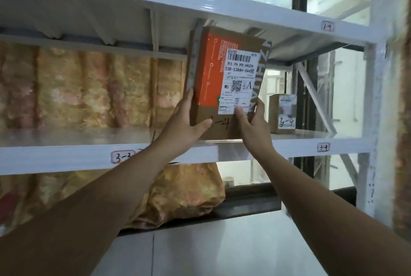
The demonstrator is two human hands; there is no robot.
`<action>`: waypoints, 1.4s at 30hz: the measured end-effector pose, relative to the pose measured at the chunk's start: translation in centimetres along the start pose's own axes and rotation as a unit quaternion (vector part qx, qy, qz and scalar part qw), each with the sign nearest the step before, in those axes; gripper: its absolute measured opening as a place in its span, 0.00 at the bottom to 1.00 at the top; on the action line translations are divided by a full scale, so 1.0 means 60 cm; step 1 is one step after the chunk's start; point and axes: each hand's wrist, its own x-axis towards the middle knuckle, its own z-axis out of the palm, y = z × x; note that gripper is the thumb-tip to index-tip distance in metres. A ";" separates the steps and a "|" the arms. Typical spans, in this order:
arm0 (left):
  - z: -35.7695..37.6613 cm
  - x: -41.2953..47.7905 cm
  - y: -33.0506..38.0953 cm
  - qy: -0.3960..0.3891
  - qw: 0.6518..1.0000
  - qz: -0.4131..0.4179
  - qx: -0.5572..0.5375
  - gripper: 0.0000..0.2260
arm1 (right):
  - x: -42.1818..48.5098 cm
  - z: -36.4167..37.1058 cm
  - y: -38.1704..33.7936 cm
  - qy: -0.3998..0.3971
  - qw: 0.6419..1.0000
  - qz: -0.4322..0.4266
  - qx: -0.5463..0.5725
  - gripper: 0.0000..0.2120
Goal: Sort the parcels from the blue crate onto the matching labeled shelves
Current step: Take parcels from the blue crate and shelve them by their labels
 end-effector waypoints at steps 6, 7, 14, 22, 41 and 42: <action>0.120 0.103 -0.025 0.077 0.991 -0.099 -0.038 0.37 | 0.112 -0.077 0.119 -0.095 0.993 0.021 -0.071 0.18; 0.133 0.114 -0.030 0.086 0.990 -0.112 -0.024 0.37 | 0.125 -0.090 0.133 -0.110 0.992 0.036 -0.054 0.18; 0.191 0.179 -0.038 0.105 0.981 -0.162 0.026 0.54 | 0.193 -0.154 0.188 -0.014 0.989 0.085 -0.120 0.19; 0.231 0.228 -0.028 0.000 0.983 -0.185 0.006 0.45 | 0.251 -0.204 0.264 0.043 0.971 0.228 -0.065 0.33; 0.416 0.308 -0.014 -0.056 0.962 -0.265 -0.027 0.24 | 0.388 -0.338 0.384 -0.144 0.953 0.261 0.055 0.16; 0.433 0.314 -0.011 -0.052 0.962 -0.266 -0.038 0.25 | 0.396 -0.349 0.395 -0.153 0.954 0.254 0.046 0.11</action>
